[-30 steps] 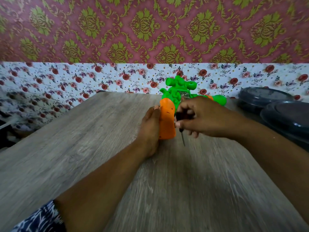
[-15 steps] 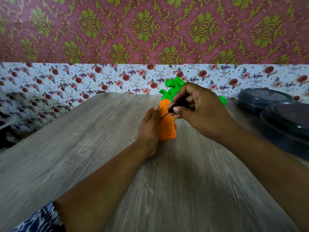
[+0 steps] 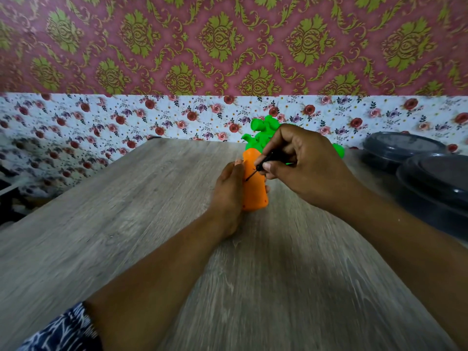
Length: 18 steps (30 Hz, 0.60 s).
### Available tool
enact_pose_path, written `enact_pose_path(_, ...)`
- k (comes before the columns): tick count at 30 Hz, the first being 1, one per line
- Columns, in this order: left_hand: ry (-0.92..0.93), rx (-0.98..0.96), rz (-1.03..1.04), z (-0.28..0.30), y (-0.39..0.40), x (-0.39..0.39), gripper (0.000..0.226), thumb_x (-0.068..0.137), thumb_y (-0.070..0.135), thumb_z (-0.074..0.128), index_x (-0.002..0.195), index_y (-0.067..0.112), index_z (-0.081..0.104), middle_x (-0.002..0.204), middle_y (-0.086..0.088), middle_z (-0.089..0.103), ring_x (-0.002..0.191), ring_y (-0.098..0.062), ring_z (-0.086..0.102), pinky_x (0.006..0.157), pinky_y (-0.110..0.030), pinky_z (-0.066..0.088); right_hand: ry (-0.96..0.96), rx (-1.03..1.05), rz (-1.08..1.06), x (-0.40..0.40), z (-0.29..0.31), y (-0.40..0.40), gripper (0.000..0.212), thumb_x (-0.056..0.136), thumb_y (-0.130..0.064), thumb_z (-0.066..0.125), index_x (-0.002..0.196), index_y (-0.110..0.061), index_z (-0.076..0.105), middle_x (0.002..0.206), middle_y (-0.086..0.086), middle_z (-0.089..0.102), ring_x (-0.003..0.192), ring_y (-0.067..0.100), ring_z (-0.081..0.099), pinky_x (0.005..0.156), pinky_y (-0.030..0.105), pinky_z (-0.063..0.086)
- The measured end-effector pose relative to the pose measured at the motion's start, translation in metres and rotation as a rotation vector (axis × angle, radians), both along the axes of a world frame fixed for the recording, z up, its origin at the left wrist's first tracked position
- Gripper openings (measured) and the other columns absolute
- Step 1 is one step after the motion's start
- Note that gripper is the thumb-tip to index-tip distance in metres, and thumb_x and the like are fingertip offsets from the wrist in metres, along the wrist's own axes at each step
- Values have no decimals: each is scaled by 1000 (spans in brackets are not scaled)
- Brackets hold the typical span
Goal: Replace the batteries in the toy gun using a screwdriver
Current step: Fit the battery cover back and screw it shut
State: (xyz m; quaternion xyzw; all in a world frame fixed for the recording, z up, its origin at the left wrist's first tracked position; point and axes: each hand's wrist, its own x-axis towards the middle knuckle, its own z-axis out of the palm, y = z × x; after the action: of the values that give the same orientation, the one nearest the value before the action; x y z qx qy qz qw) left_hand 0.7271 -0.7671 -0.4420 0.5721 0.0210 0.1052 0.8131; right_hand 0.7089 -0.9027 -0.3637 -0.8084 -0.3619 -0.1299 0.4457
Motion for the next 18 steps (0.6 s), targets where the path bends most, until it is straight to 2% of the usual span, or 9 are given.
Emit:
enact_pose_path(3,4,-6,-1,0,0,0,42,103,33,31,130,5,46,93,-10,67,60,-16,69,62,-31,56,-39,-34,-25,1,0,0,29,81,-3,65,76,-28,51,86,-1,72,77,1,66,70,13,52)
enact_pose_path(5,1,-8,0,-1,0,1,42,103,32,31,131,4,45,93,-10,66,60,-15,69,63,-31,56,-69,-47,-35,1,0,0,22,80,-5,66,78,-23,54,84,-1,71,77,3,66,67,8,48)
enact_pose_path(7,-3,8,6,-1,0,2,43,103,32,31,131,2,45,91,-11,66,60,-15,69,64,-32,56,-113,-62,-59,1,-1,-1,16,80,-8,68,80,-17,56,82,1,70,78,7,65,65,10,46)
enact_pose_path(9,0,16,13,-2,0,3,43,103,32,30,131,2,45,94,-13,66,62,-16,70,65,-33,57,-160,-81,-77,-1,0,-1,14,79,-11,69,78,-15,56,77,3,68,76,14,65,65,20,47)
enact_pose_path(11,10,14,20,-2,-1,4,43,103,32,30,131,4,46,98,-13,67,65,-15,71,67,-34,58,-223,-134,-104,-2,2,-2,18,80,-17,69,73,-16,53,67,2,63,65,17,60,62,32,46)
enact_pose_path(12,12,11,20,-3,-1,4,42,103,32,30,131,5,47,98,-12,68,65,-14,71,67,-34,58,-262,-195,-131,-3,3,-2,23,81,-23,68,70,-17,49,60,1,56,58,16,54,58,34,44)
enact_pose_path(15,8,44,40,-5,-1,5,41,103,31,31,129,5,48,97,-10,69,66,-13,71,60,-29,58,-459,-402,-276,-5,0,1,34,88,-40,55,66,-19,40,49,-2,36,47,18,34,45,28,28)
enact_pose_path(17,-23,64,48,-6,-1,6,43,103,30,30,129,1,48,106,-16,68,73,-19,72,64,-32,59,-655,-494,-371,-5,-3,3,25,87,-32,55,71,-14,48,48,5,44,43,25,38,44,20,12)
enact_pose_path(18,-41,61,50,-7,-2,6,43,103,29,31,129,-1,48,108,-19,67,75,-21,72,65,-33,59,-684,-583,-392,-5,-4,5,17,88,-25,55,80,-11,52,55,9,53,47,29,48,44,21,12)
